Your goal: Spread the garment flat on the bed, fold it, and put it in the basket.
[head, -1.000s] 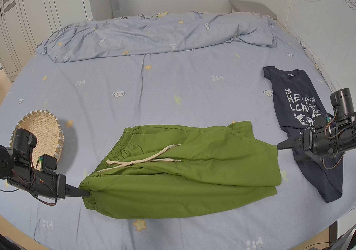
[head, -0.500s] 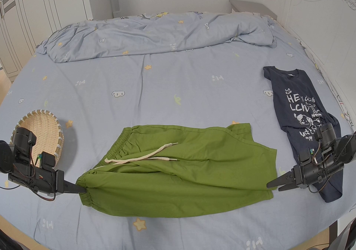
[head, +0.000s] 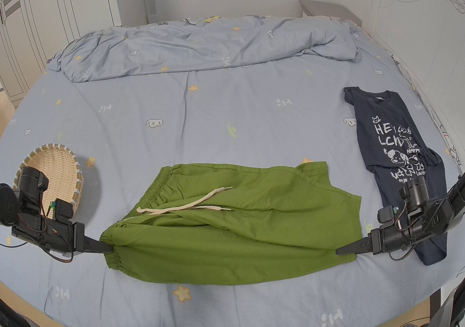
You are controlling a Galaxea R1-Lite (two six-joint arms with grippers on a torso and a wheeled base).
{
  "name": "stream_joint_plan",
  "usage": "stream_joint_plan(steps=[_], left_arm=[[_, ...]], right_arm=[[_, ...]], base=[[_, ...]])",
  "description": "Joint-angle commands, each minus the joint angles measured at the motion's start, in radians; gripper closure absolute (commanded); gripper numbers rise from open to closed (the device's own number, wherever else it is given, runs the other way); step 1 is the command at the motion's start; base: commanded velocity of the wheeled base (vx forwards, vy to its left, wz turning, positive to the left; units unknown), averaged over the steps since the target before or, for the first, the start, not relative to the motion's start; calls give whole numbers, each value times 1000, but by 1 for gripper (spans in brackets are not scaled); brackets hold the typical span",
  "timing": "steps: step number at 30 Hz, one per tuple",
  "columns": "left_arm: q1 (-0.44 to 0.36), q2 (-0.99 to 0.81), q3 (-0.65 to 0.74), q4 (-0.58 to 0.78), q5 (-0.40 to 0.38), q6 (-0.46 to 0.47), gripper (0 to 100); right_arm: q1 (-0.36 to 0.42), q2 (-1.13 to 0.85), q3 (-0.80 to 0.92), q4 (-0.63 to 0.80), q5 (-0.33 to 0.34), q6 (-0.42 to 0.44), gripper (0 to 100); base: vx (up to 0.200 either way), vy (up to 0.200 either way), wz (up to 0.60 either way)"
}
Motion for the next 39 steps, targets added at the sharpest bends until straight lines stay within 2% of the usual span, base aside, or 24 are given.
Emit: stream_joint_plan(steps=[1, 14, 21, 25, 26, 39], left_arm=[[-1, -1, 0, 0, 0, 0, 100], [-3, -1, 0, 0, 0, 0, 100], [-3, -3, 0, 0, 0, -2, 100], [-3, -4, 0, 0, 0, -2, 100], [-5, -3, 0, 0, 0, -2, 100], [-3, -6, 1, 0, 0, -2, 100]], right_arm=[[9, 18, 11, -12, 3, 4, 0], [23, 5, 14, -42, 4, 5, 0], [40, 14, 72, -174, 3, 7, 0], [38, 14, 78, -188, 3, 7, 0], [40, 14, 78, -190, 3, 10, 100], [37, 9, 85, -191, 3, 11, 100]], base=[[0, 0, 0], [0, 0, 0], [0, 0, 0], [0, 0, 0], [0, 0, 0], [0, 0, 0]])
